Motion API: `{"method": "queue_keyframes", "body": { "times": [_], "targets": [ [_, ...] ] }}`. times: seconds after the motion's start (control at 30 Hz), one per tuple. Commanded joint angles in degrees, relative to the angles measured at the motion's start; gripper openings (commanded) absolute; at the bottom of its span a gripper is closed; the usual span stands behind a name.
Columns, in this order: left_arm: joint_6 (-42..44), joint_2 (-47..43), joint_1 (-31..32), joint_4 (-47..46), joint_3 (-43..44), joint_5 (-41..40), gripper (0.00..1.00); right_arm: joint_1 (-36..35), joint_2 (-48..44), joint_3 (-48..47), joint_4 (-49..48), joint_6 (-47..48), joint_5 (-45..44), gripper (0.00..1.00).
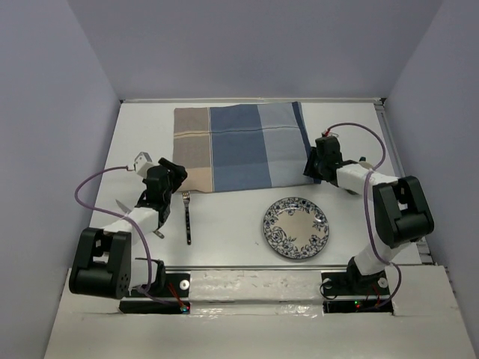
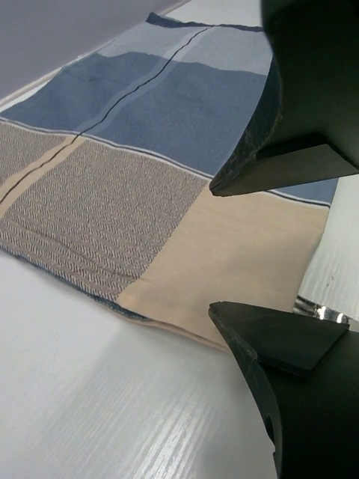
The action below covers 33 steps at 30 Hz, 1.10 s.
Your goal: Set the dinner table for one person
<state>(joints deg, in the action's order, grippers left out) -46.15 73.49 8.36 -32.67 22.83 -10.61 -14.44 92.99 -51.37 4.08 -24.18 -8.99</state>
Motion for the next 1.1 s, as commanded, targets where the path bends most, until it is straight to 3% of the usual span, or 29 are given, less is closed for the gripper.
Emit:
{"method": "queue_keyframes", "body": {
  "times": [0.0,0.13,0.3,0.63,0.7,0.83,0.87,1.07],
  "targets": [
    [2.6,-7.0,2.9,2.2,-0.7,-2.0,0.66,-0.3,4.4,-3.8,-0.6,-4.5,-1.2,0.41],
    [4.6,-12.0,6.9,8.1,-1.0,-4.7,0.65,-0.3,5.1,-1.0,-1.3,-7.2,0.1,0.23],
    [4.1,-14.2,7.0,10.9,-4.9,-5.3,0.65,-0.3,2.5,4.9,-2.8,-10.3,2.0,0.01],
    [3.3,-13.7,6.8,11.0,-5.9,-3.4,0.65,-0.3,-13.8,15.7,-3.0,-10.1,-0.1,0.0],
    [3.3,-15.1,6.7,13.0,-6.4,-2.8,0.64,-0.3,-16.2,15.4,-2.4,-7.2,-0.9,0.09],
    [3.3,-18.6,6.7,17.4,-7.5,-2.3,0.6,-3.4,-18.0,11.6,-0.3,-3.3,2.7,0.53],
    [3.1,-19.1,6.7,18.0,-7.7,-2.3,0.59,-5.1,-18.5,10.8,-0.2,-2.5,2.5,0.57],
    [4.0,-29.0,6.8,20.6,-3.6,-3.5,0.56,-21.9,-12.4,0.3,-0.3,-0.2,0.3,0.59]
  ]
}}
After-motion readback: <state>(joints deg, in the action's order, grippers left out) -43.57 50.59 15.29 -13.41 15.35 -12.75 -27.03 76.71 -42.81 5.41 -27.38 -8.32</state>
